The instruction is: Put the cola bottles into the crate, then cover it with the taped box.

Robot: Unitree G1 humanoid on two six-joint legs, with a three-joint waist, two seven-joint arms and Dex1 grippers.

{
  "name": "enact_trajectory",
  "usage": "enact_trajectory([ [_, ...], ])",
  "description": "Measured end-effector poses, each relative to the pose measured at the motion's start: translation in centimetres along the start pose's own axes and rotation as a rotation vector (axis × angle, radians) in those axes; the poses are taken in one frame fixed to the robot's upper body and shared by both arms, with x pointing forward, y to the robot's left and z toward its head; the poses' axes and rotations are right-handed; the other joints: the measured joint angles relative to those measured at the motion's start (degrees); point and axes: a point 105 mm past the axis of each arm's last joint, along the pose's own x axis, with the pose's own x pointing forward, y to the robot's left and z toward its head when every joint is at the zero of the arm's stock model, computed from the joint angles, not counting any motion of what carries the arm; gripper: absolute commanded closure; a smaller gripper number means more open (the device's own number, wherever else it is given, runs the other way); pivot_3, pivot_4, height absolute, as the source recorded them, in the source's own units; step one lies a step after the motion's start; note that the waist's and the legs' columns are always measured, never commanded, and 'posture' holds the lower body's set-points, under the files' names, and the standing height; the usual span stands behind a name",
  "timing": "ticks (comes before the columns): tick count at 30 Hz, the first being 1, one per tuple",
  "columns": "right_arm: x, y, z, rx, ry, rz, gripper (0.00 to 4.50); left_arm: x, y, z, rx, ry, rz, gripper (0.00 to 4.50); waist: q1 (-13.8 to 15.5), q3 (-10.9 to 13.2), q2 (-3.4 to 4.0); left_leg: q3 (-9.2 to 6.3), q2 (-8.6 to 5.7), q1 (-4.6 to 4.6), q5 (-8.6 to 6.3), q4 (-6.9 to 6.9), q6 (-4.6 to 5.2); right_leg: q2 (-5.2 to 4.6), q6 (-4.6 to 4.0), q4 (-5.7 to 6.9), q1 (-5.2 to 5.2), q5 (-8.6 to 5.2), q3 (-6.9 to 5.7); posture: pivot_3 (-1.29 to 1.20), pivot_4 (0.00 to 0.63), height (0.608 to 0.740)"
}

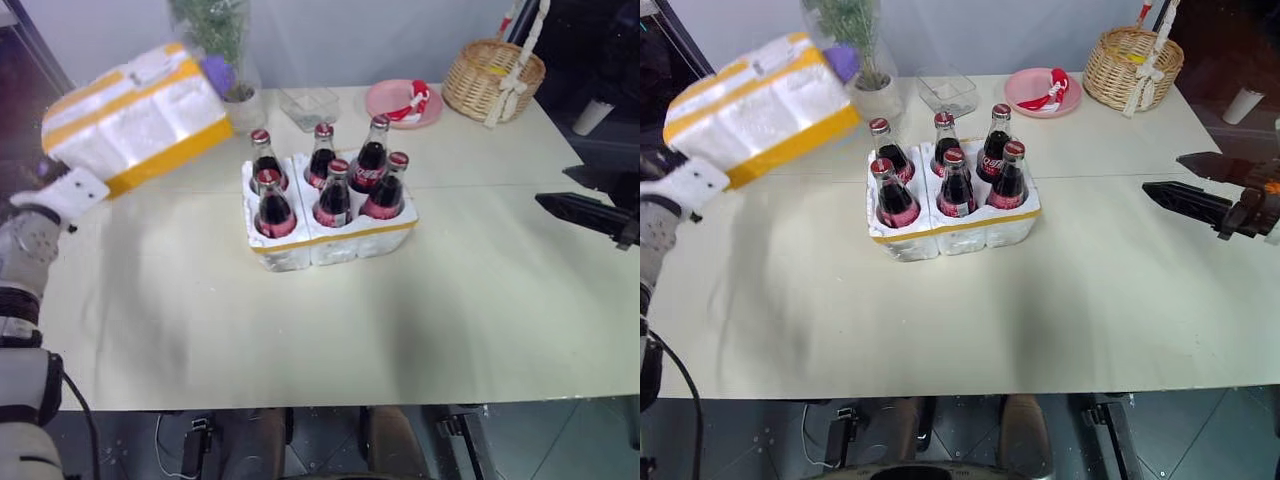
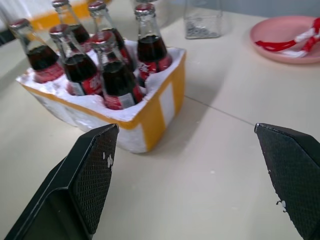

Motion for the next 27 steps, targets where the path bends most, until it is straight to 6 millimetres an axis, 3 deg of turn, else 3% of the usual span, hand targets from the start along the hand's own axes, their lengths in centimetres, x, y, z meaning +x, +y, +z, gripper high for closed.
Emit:
enact_trajectory([
  [4, 0.1, -0.1, -0.5, -0.004, -0.006, -0.001, 0.0, -0.9, 3.4, 5.6, 0.005, -0.166, -0.039, 4.39, -0.2, 0.0, 0.01, 0.0, 0.02, 0.01, 0.0, -0.02, 0.0, 0.02, 0.0, -0.01, 0.01, 0.0, 0.01, 0.0, 0.15, 0.737],
  [11, 1.3, -0.1, -2.6, 0.045, -0.006, -0.001, 0.0, -4.7, 5.4, 13.5, 0.093, -0.334, -0.187, 4.39, -0.4, 0.0, 0.02, 0.01, 0.02, 0.01, 0.0, 0.0, 0.01, 0.03, -0.01, 0.0, 0.02, 0.0, 0.03, 0.0, 0.15, 0.737],
  [19, 2.8, -0.1, -2.9, 0.077, -0.047, -0.006, 0.0, -8.5, 5.1, 18.8, 0.192, -0.436, -0.297, 4.39, -0.3, 0.0, 0.03, 0.0, 0.02, 0.08, 0.0, 0.04, 0.01, 0.04, 0.01, -0.02, 0.15, -0.02, 0.03, 0.0, 0.15, 0.737],
  [27, 3.4, -0.3, -2.6, 0.091, -0.088, -0.024, 0.0, -8.8, 2.4, 19.4, 0.316, -0.438, -0.336, 4.39, -0.3, 0.0, 0.02, -0.02, 0.02, 0.09, 0.0, 0.02, 0.02, 0.05, 0.01, -0.02, 0.14, -0.02, 0.03, 0.0, 0.15, 0.737],
])
